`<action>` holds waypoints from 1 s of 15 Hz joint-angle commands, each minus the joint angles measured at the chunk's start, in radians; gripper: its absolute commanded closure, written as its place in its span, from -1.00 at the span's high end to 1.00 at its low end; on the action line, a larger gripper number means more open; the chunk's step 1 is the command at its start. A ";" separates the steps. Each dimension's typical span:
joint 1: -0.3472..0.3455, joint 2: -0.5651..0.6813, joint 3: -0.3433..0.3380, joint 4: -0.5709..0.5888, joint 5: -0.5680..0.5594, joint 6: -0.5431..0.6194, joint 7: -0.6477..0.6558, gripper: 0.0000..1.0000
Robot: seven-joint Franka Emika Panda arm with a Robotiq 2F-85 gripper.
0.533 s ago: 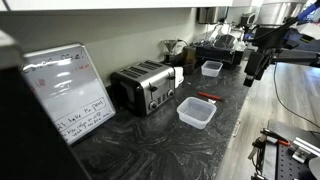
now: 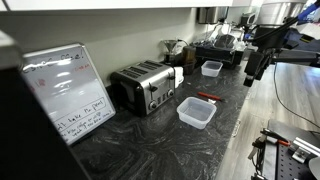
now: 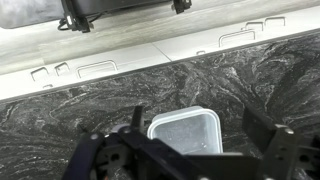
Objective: Turn the right knob
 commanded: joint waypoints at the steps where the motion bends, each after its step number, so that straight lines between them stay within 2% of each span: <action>1: 0.004 0.007 0.014 0.006 0.013 0.009 -0.009 1.00; 3: 0.034 0.037 0.045 0.019 0.020 0.052 -0.010 1.00; 6: 0.088 0.110 0.131 0.050 0.008 0.175 0.011 1.00; 10: 0.133 0.265 0.226 0.113 -0.014 0.449 0.042 1.00; 13: 0.137 0.386 0.232 0.180 -0.040 0.652 0.014 1.00; 15: 0.125 0.439 0.219 0.221 -0.061 0.709 0.016 1.00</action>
